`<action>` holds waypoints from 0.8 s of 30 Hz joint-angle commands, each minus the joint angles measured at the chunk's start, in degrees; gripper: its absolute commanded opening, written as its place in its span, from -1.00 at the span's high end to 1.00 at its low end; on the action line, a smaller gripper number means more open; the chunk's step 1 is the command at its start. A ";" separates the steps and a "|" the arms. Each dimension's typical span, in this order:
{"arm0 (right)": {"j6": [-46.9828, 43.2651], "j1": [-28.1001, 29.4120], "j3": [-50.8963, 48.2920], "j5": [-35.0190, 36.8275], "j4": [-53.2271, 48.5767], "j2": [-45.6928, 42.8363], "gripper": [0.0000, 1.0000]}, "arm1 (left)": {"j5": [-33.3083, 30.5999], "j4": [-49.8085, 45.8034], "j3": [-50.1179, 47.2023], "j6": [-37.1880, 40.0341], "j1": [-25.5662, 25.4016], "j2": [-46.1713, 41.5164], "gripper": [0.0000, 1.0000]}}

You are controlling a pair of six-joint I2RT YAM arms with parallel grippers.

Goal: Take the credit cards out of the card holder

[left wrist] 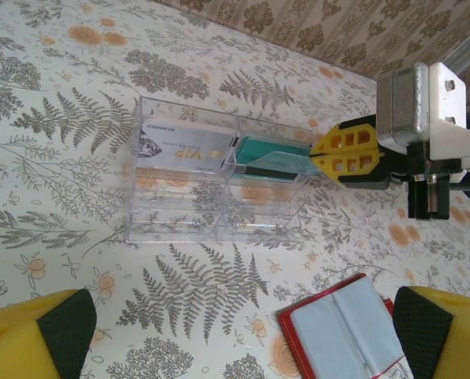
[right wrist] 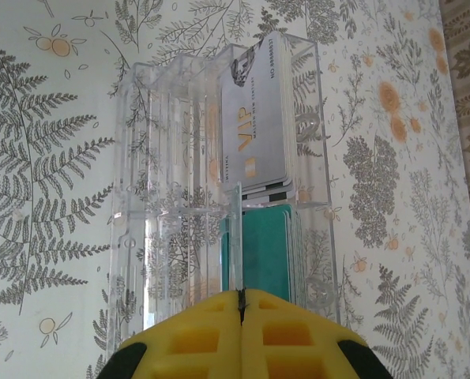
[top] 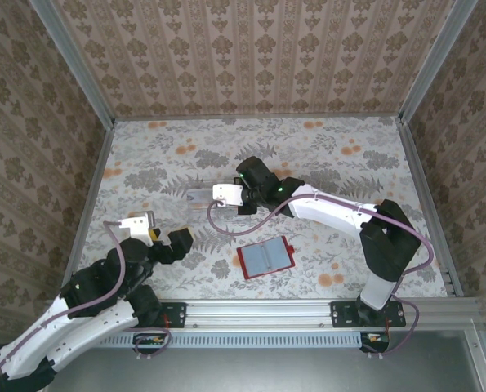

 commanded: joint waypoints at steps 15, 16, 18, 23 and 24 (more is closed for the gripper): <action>-1.22 -1.85 2.30 1.49 -0.55 3.63 1.00 | -0.24 -0.83 -1.02 0.92 0.50 -1.47 -1.00; -1.18 -1.80 2.43 1.45 -0.53 3.63 1.00 | -0.27 -0.79 -1.05 0.96 0.49 -1.51 -1.00; -0.45 -1.83 2.94 0.88 -0.76 3.42 1.00 | -0.24 -0.83 -1.09 0.94 0.48 -1.47 -1.00; 0.04 -1.69 3.52 -0.30 -0.78 2.23 1.00 | -0.59 -0.84 -1.15 1.02 0.54 -1.46 -1.00; -0.19 -1.79 3.59 -0.13 -0.77 2.17 1.00 | -0.62 -0.75 -1.24 0.98 0.58 -1.51 -1.00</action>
